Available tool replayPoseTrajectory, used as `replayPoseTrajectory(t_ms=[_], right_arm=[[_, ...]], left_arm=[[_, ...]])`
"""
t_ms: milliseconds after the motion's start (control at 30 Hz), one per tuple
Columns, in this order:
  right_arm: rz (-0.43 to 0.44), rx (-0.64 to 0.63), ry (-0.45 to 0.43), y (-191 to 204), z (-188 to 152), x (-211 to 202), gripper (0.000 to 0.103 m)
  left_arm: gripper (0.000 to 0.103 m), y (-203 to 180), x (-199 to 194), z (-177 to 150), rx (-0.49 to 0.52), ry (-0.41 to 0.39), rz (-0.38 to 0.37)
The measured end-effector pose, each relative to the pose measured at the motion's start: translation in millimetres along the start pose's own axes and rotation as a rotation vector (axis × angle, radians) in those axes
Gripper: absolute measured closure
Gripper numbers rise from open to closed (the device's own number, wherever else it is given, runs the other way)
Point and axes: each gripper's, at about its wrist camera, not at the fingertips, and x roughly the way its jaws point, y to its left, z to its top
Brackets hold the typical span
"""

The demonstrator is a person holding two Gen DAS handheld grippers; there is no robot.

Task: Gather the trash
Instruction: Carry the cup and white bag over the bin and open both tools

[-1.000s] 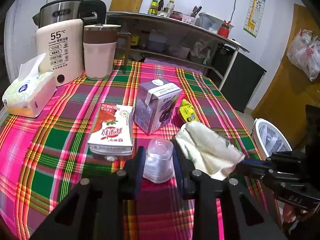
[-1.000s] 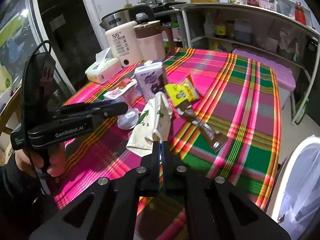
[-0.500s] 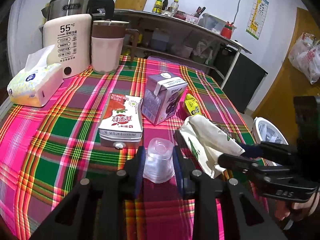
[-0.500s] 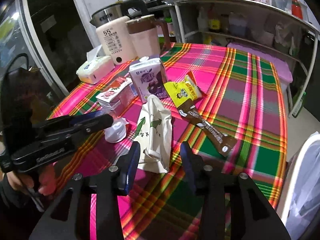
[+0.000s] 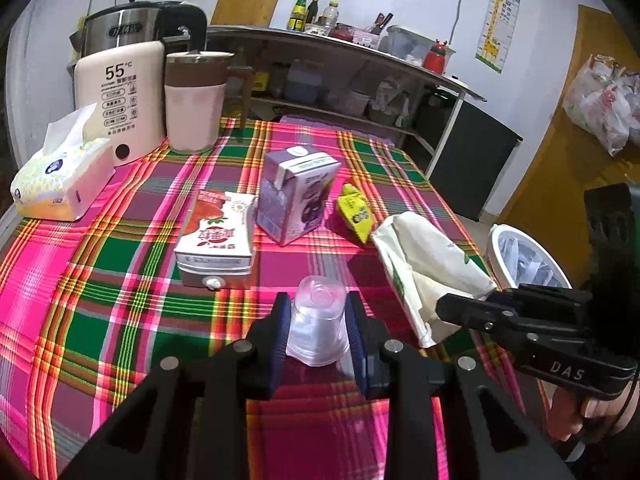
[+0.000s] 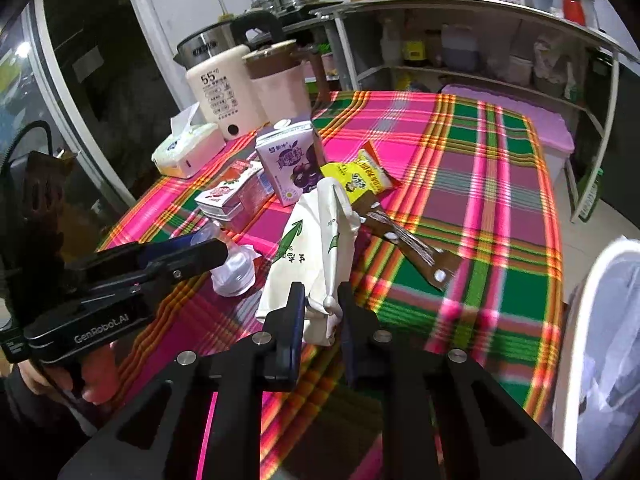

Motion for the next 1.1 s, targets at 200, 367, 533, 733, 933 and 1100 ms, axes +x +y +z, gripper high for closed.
replayPoseTrajectory(t_ms=[200, 367, 533, 733, 933, 1100], right_arm=[[-0.023, 0.039, -0.031, -6.7, -15.7, -27.6, 0.086], [-0.047, 0.059, -0.062, -10.8, -27.8, -51.6, 0.086], [-0.068, 0.073, -0.090, -12.5, -36.2, -72.5, 0.086], [-0.089, 0.084, -0.122, -15.5, -45.3, -95.0, 0.086], [-0.115, 0.108, -0.144, -23.3, -52.2, -111.9, 0.086], [-0.143, 0.132, -0.159, -32.8, -59.3, -124.5, 0.086]], left_arm=[[0.074, -15.3, -9.6, -3.4, 0.018, -0.003, -0.021], [0.074, -31.3, -16.2, -6.3, 0.037, -0.002, -0.036], [0.074, -49.0, -22.7, -8.8, 0.060, -0.002, -0.054], [0.074, -69.5, -28.9, -11.8, 0.087, -0.004, -0.076], [0.074, -87.2, -29.9, -12.8, 0.110, -0.002, -0.100], [0.074, -99.6, -27.6, -12.1, 0.125, 0.004, -0.120]])
